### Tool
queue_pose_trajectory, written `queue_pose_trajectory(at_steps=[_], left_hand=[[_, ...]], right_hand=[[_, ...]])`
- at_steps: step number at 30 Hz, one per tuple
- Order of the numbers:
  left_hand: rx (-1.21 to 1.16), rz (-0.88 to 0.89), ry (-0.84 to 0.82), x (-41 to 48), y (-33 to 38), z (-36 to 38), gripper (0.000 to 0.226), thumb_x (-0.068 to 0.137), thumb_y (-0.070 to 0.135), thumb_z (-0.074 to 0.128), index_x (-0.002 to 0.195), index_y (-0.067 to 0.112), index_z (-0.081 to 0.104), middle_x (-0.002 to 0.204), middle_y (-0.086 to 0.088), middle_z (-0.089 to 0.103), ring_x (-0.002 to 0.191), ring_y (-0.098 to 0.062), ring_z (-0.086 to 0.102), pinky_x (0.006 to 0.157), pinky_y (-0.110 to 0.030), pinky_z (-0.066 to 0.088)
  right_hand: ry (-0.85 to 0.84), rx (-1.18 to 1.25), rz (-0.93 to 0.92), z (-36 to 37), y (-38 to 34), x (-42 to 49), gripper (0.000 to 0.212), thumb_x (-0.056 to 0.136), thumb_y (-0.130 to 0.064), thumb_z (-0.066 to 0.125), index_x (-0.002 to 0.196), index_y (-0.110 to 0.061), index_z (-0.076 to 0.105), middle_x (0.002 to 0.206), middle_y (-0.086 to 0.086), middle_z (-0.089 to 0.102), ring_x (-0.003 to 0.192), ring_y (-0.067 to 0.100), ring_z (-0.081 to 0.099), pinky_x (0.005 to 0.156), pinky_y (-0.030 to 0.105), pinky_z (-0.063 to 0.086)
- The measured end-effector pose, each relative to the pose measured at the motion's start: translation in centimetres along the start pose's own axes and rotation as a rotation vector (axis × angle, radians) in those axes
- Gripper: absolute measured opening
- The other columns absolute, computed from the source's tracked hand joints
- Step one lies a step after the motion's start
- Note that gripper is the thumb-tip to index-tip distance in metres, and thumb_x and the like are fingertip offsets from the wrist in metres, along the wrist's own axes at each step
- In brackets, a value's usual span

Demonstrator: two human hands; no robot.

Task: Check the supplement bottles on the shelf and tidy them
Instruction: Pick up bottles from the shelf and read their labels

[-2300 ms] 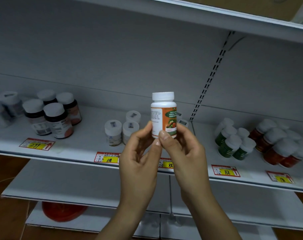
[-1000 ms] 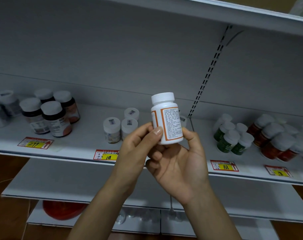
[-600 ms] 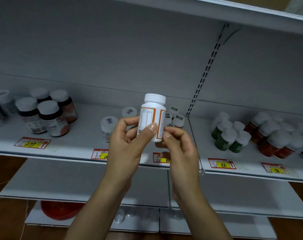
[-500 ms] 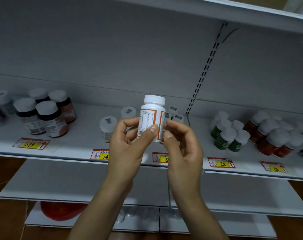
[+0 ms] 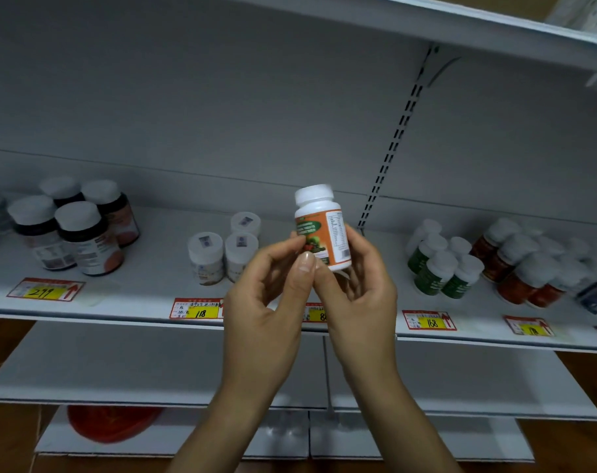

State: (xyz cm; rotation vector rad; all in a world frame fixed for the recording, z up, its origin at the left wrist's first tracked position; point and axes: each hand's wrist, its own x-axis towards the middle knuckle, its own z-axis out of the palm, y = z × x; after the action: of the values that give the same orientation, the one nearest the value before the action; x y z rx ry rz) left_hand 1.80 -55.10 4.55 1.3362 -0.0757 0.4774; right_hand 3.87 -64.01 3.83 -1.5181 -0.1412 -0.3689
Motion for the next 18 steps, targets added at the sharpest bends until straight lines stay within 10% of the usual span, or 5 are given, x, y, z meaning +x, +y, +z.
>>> queue_pose_trajectory(at_steps=[18], left_hand=[[0.027, 0.030, -0.056, 0.45, -0.40, -0.57, 0.030, 0.085, 0.037, 0.057, 0.112, 0.025, 0.065, 0.114, 0.013, 0.069, 0.110, -0.006, 0.063, 0.084, -0.015, 0.049]], right_hand=[[-0.061, 0.045, 0.019, 0.34, 0.21, 0.48, 0.054, 0.083, -0.024, 0.071, 0.132, -0.032, 0.049, 0.120, -0.001, 0.065, 0.109, 0.013, 0.064, 0.092, 0.030, 0.052]])
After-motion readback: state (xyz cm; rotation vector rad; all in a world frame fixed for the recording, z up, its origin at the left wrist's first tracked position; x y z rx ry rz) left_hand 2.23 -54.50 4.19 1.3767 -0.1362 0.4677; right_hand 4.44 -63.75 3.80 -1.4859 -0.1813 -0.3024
